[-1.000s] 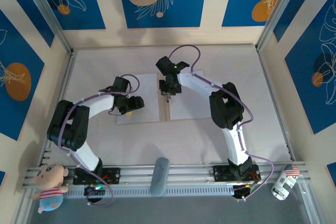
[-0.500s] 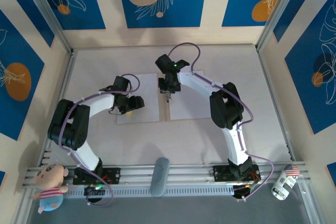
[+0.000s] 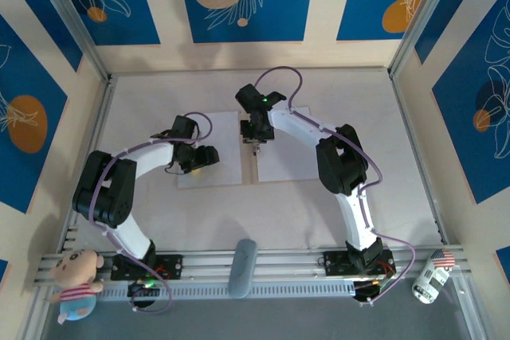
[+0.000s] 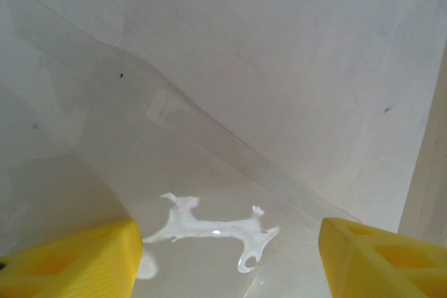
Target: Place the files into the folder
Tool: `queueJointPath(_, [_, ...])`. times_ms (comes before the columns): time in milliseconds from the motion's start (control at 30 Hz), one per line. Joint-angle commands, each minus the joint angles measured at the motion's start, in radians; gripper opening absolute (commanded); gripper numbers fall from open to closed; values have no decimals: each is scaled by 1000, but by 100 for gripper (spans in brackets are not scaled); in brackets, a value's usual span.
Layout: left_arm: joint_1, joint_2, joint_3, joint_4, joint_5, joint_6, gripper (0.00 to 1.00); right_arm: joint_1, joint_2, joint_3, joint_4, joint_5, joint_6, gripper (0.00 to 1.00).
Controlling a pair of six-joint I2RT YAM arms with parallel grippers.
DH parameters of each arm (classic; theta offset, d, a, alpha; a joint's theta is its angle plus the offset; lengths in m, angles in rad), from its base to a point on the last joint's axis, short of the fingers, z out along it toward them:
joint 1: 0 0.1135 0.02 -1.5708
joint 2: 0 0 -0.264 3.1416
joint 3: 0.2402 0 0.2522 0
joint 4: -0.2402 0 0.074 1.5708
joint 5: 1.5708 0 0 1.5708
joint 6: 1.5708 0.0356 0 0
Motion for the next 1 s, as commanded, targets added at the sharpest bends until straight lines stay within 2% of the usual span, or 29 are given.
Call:
queueJointPath(0, [6,16,4,-25,14,7,69,3,12,17,-22,-7,-10,22])
queueJointPath(100, [7,15,0,-21,16,6,69,3,12,21,-22,-7,-17,17])
queueJointPath(233, [7,14,-2,-19,16,5,68,5,12,18,-25,-1,-15,18])
queueJointPath(400, [7,16,-6,-16,18,4,68,5,12,23,-37,14,-15,24])
queueJointPath(967, [7,13,-16,-9,24,-2,68,5,13,20,-36,9,-13,20])
